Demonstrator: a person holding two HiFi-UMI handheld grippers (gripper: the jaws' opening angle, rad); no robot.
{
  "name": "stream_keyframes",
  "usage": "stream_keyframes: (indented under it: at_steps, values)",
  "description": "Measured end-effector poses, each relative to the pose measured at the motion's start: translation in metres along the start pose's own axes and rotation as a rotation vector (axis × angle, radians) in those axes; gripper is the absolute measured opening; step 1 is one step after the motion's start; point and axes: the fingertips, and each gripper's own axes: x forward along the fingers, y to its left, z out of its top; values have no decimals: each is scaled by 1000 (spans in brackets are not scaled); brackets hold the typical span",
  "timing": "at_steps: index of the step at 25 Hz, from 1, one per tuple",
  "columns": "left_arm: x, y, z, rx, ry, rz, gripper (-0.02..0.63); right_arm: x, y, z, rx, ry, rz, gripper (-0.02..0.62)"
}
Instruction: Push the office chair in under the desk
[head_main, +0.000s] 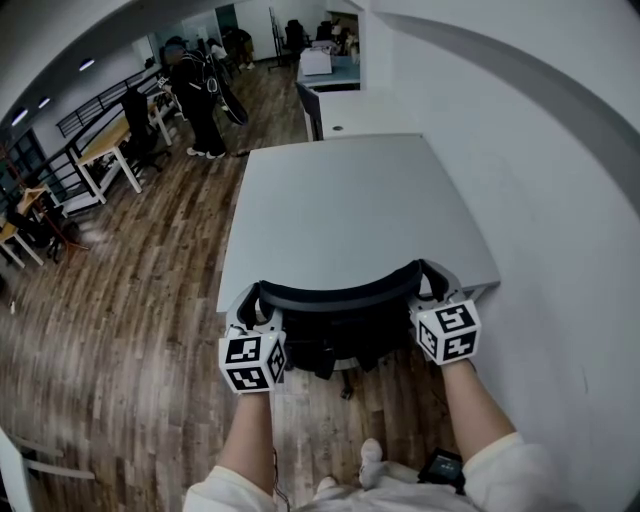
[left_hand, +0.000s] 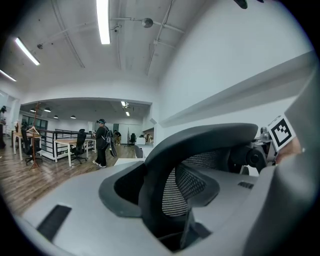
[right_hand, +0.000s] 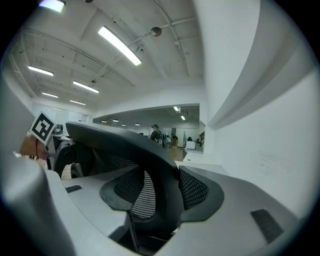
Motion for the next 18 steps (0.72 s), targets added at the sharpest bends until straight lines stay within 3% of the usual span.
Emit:
stream_keyframes:
  at_steps: [12,18]
  values:
    - [26,46,14,3,26,31,193,33,24,12,-103,50,116,224]
    - [27,63,9,6,31,11,193,42,40,4,-127,104,132,225]
